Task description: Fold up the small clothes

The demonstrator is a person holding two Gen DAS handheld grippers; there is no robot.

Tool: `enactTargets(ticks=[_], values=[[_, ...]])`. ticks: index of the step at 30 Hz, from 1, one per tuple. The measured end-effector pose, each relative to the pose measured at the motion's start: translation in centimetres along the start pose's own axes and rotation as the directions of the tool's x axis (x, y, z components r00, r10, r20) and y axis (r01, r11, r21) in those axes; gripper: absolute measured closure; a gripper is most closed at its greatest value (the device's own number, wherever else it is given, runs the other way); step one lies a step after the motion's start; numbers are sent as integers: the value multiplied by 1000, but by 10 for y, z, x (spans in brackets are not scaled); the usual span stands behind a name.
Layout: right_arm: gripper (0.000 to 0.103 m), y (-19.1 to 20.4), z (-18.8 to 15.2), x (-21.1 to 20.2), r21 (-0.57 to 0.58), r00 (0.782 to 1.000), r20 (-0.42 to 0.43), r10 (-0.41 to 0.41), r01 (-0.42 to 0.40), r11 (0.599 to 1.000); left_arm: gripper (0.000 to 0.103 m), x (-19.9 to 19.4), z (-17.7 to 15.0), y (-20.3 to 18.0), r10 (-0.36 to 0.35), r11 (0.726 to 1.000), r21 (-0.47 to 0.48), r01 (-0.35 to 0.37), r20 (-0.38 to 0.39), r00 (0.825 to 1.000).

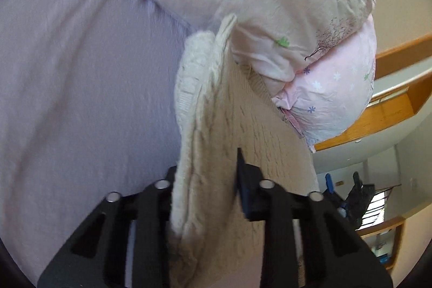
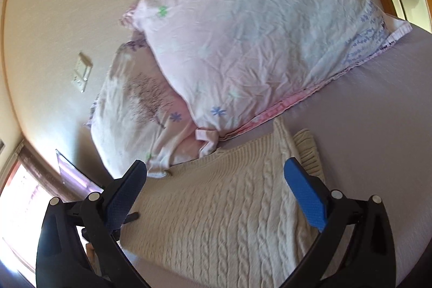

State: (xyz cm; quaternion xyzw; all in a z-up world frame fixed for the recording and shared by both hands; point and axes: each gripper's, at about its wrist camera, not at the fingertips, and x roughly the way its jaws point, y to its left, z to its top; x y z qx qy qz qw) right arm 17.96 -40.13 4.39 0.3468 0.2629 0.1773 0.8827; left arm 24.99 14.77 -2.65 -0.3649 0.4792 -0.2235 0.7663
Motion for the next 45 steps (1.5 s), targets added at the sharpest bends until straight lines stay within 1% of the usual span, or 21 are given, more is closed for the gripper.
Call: enactTargets(ticks=[4, 7, 11, 13, 14, 15, 16, 17, 18, 19, 21, 22, 24, 27, 31, 33, 34, 35, 38, 40, 45], values=[[1, -3, 1, -23, -18, 1000, 24, -12, 13, 1000, 84, -3, 1, -28, -124, 990, -58, 127, 48, 991], [1, -8, 4, -47, -30, 996, 80, -46, 48, 998, 85, 7, 0, -86, -259, 966, -7, 260, 54, 964], [1, -20, 8, -69, -12, 985, 140, -97, 100, 995, 83, 81, -20, -185, -463, 884, 36, 466, -68, 884], [1, -29, 11, -73, 15, 982, 135, -134, 133, 991, 71, 132, -36, -218, -549, 830, -12, 557, -192, 814], [1, -33, 13, -73, 22, 982, 120, -149, 147, 989, 69, 160, -45, -231, -590, 800, -69, 596, -270, 761], [1, -37, 14, -72, 26, 983, 100, -156, 154, 988, 69, 172, -50, -236, -609, 785, -98, 611, -301, 734], [1, -42, 17, -71, 31, 986, 61, -155, 153, 988, 66, 175, -52, -238, -613, 782, -100, 616, -309, 727], [1, -45, 20, -70, 35, 989, 34, -147, 146, 989, 52, 169, -50, -236, -601, 788, -61, 613, -290, 744], [1, -49, 22, -67, 42, 991, 6, -136, 136, 990, 36, 158, -45, -229, -574, 807, -12, 591, -252, 779], [1, -56, 25, -61, 64, 992, -35, -120, 122, 991, 32, 141, -38, -218, -511, 848, 55, 527, -180, 841], [1, -77, 29, -39, 166, 988, -144, -55, 79, 983, 29, 123, -28, -200, -376, 913, 125, 387, -102, 921], [1, -84, 29, -28, 204, 981, -190, -40, 79, 976, 29, 118, -25, -192, -298, 940, 145, 308, -86, 951], [1, -93, 28, -7, 235, 959, -276, -57, 125, 964, 28, 122, -25, -176, -174, 969, 159, 188, -97, 980], [1, -98, 23, 19, 208, 927, -361, -105, 190, 960, 28, 142, -36, -165, -82, 978, 175, 113, -174, 981], [1, -94, 21, 26, 189, 926, -367, -87, 166, 968, 28, 176, -56, -168, -53, 975, 196, 104, -247, 968], [15, -95, 18, 28, 183, 927, -368, -76, 153, 971, 28, 186, -68, -170, -61, 971, 208, 116, -254, 965], [48, -100, 13, 33, 211, 919, -390, -50, 142, 967, 28, 188, -71, -173, -57, 968, 223, 114, -244, 968], [54, -105, 10, 34, 259, 924, -383, -7, 115, 959, 31, 196, -74, -177, -52, 965, 240, 109, -230, 972], [61, -99, 6, 29, 286, 943, -331, 25, 75, 955, 63, 202, -74, -178, -110, 965, 210, 155, -214, 971], [66, -78, 5, 28, 280, 945, -312, 104, -13, 960, 67, 186, -69, -172, -151, 959, 205, 197, -218, 964], [70, -3, -7, 58, 108, 918, -361, 163, -132, 985, 66, 112, -65, -158, -117, 934, 327, 143, -97, 988]])
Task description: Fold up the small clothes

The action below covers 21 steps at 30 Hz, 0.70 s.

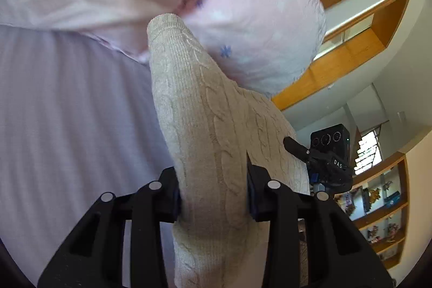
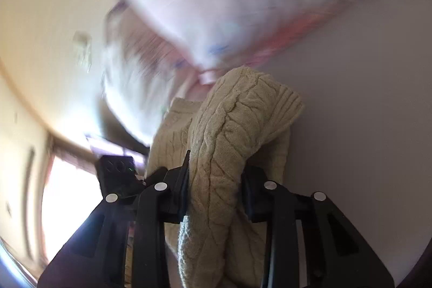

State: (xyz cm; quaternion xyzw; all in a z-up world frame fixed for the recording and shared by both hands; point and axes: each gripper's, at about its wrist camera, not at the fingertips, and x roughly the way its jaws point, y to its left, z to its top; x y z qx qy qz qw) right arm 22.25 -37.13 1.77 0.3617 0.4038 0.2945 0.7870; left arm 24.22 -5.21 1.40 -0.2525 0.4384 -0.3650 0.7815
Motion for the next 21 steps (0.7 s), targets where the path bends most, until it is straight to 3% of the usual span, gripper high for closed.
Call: enactTargets(ticks=[3, 4, 5, 6, 7, 8, 9, 10, 12, 13, 15, 16, 17, 18, 21], values=[[64, 27, 1, 43, -111, 994, -25, -102, 99, 989, 58, -35, -2, 21, 158, 987, 33, -160, 54, 986], [55, 31, 2, 56, -140, 979, -27, -202, 197, 970, 56, -40, -4, 28, 245, 968, 34, -247, 58, 968], [52, 34, 3, 60, -155, 953, 4, -302, 299, 942, 53, -45, -10, 29, 300, 953, 26, -301, 58, 952], [52, 36, 2, 56, -147, 935, 49, -352, 355, 923, 50, -52, -14, 33, 328, 944, 17, -329, 65, 943], [52, 38, 0, 45, -125, 941, 99, -325, 336, 934, 47, -74, -20, 33, 339, 940, 18, -342, 97, 936], [52, 38, -2, 36, -104, 958, 119, -261, 273, 956, 37, -88, -28, 31, 375, 923, 35, -384, 143, 916], [52, 40, -4, 31, -90, 971, 117, -209, 220, 971, 30, -97, -36, 26, 410, 903, 57, -426, 180, 894], [52, 41, -4, 30, -82, 980, 94, -178, 185, 979, 30, -105, -39, 23, 422, 894, 69, -442, 197, 885], [52, 42, -6, 38, -75, 981, 37, -191, 193, 978, 26, -114, -48, 13, 433, 881, 97, -463, 229, 872], [52, 40, -5, 52, -63, 974, -11, -227, 226, 972, 24, -121, -52, 12, 432, 879, 104, -465, 237, 870], [78, 30, -3, 75, -34, 963, -68, -261, 260, 965, 18, -129, -62, 8, 414, 885, 117, -451, 247, 876], [84, 27, -3, 76, -19, 964, -35, -264, 264, 964, 15, -132, -64, 4, 409, 886, 120, -447, 247, 878], [89, 25, -1, 71, 0, 962, 9, -274, 274, 962, 7, -130, -67, 0, 426, 880, 113, -462, 246, 871], [89, 22, 1, 60, 46, 950, 78, -303, 300, 953, 2, -128, -72, -5, 458, 864, 98, -493, 251, 853], [89, 21, 4, 51, 76, 906, 133, -402, 395, 916, 2, -130, -91, -11, 491, 844, 78, -531, 291, 821]])
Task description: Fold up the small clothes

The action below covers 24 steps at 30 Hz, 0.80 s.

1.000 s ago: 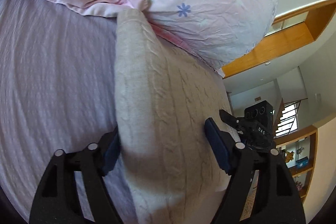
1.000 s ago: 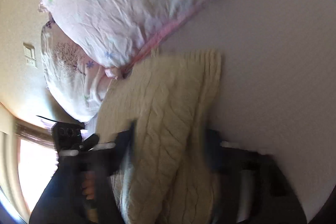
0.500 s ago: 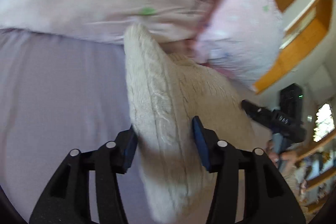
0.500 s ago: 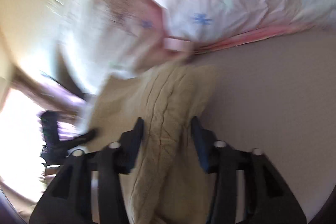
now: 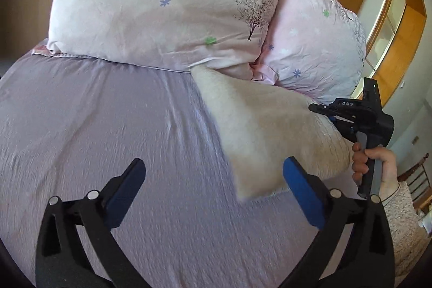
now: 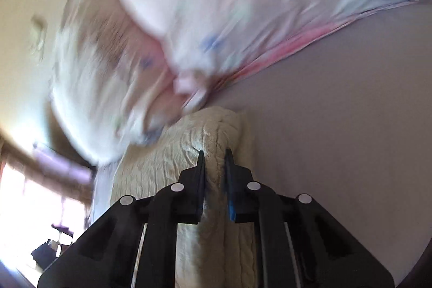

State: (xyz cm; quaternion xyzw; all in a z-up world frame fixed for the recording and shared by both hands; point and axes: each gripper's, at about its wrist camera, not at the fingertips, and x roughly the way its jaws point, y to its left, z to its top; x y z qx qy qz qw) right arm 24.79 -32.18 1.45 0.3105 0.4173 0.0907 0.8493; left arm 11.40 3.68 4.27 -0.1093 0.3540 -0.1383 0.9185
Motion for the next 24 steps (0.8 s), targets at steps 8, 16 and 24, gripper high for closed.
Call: enactTargets(ticks=[8, 16, 24], values=[[6, 24, -68, -105, -249, 967, 233, -99, 158, 956, 2, 8, -35, -16, 75, 997, 26, -73, -79, 994], [1, 34, -149, -79, -378, 967, 99, -237, 257, 890, 2, 28, -51, -33, 138, 990, 51, -132, -145, 980], [1, 44, -173, -47, -440, 938, 35, -346, 325, 837, 2, 43, -59, -46, 238, 964, 164, -211, -164, 957]])
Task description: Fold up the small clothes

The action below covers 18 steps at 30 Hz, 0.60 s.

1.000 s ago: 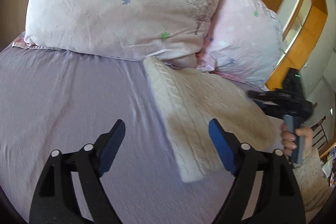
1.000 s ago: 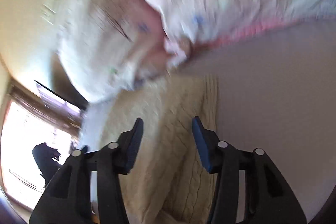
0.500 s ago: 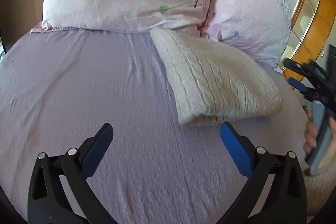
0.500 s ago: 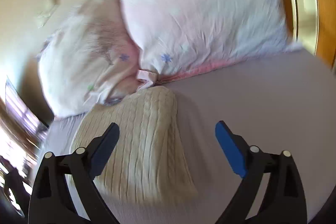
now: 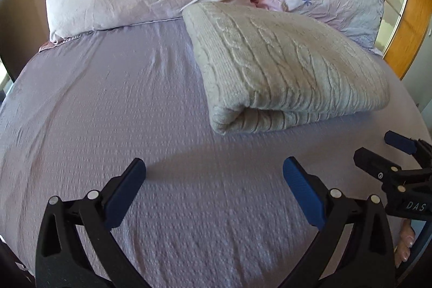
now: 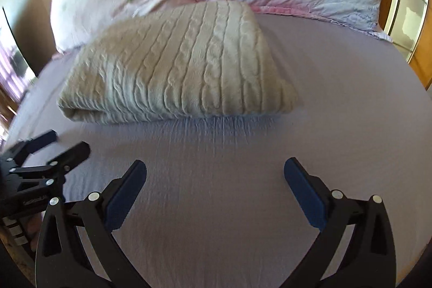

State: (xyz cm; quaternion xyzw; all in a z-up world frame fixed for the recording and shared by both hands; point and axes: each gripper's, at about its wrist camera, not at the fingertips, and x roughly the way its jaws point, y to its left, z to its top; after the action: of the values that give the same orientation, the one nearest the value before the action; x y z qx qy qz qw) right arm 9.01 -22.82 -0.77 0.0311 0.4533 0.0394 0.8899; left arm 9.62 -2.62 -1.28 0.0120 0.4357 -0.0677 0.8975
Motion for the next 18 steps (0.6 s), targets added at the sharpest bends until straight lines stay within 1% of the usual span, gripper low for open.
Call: enactTargets(ticks=[1, 3, 6, 10, 18], values=[[1, 3, -2, 0, -16, 1000, -3, -26, 26, 1000, 2, 1, 0, 0, 10, 1000, 4, -10, 2, 1000], [1, 8, -5, 3, -36, 999, -4, -49, 48, 998, 2, 1, 0, 0, 21, 1000, 9, -21, -2, 1000], [1, 8, -6, 3, -27, 999, 10, -52, 52, 998, 2, 3, 1, -1, 39, 999, 25, -39, -11, 999], [1, 10, -11, 3, -23, 998, 37, -57, 58, 998, 2, 3, 1, -1, 36, 999, 29, -35, -11, 999], [1, 10, -11, 3, -22, 998, 37, -60, 61, 998, 2, 3, 1, -1, 41, 999, 21, -41, -8, 999]])
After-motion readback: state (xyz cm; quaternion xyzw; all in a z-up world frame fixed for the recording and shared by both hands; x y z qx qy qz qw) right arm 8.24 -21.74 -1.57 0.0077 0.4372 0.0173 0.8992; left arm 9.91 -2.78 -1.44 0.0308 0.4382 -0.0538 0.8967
